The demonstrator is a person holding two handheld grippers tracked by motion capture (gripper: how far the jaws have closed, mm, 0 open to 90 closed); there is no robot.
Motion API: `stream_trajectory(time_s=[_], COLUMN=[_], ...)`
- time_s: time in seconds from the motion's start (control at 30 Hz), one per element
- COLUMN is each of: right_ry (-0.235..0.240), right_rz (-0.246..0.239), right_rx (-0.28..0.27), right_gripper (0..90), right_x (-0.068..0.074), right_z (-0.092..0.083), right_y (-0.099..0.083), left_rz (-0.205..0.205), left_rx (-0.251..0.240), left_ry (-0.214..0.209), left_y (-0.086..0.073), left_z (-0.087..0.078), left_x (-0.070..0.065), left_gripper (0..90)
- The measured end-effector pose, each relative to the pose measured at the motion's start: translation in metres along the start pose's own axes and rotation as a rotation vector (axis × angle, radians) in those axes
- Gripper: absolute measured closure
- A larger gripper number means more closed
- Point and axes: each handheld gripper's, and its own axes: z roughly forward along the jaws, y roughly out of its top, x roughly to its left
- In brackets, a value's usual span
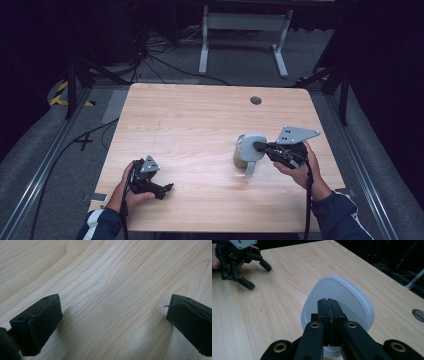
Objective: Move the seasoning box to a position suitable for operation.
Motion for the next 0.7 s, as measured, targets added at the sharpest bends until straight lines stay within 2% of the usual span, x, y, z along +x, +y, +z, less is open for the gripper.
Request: stream_trajectory(time_s=[0.13,0.3,0.43,0.7], right_ry=[-0.021,-0.025,-0.027,-0.036], right_rz=[0.011,0.022,0.011,-0.006], right_rx=[0.008,0.006,0.004,0.017], right_gripper=[89.7,89.6,89.6,89.7], right_x=[-0.005,-0.009,-0.008,-0.006], right_z=[0.002,0.002,0.001,-0.014], right_y=[0.0,0.001,0.001,-0.005], left_rz=[0.003,-0.002,-0.002,-0.002], left_rx=[0.003,0.0,0.001,0.001], left_ry=[-0.001,-0.002,-0.002,-0.002], left_y=[0.0,-0.001,-0.001,-0.001], left_z=[-0.001,0.0,0.0,0.0], left_x=[0.0,0.0,0.0,0.0], left_gripper=[0.6,0.6,0.6,0.6])
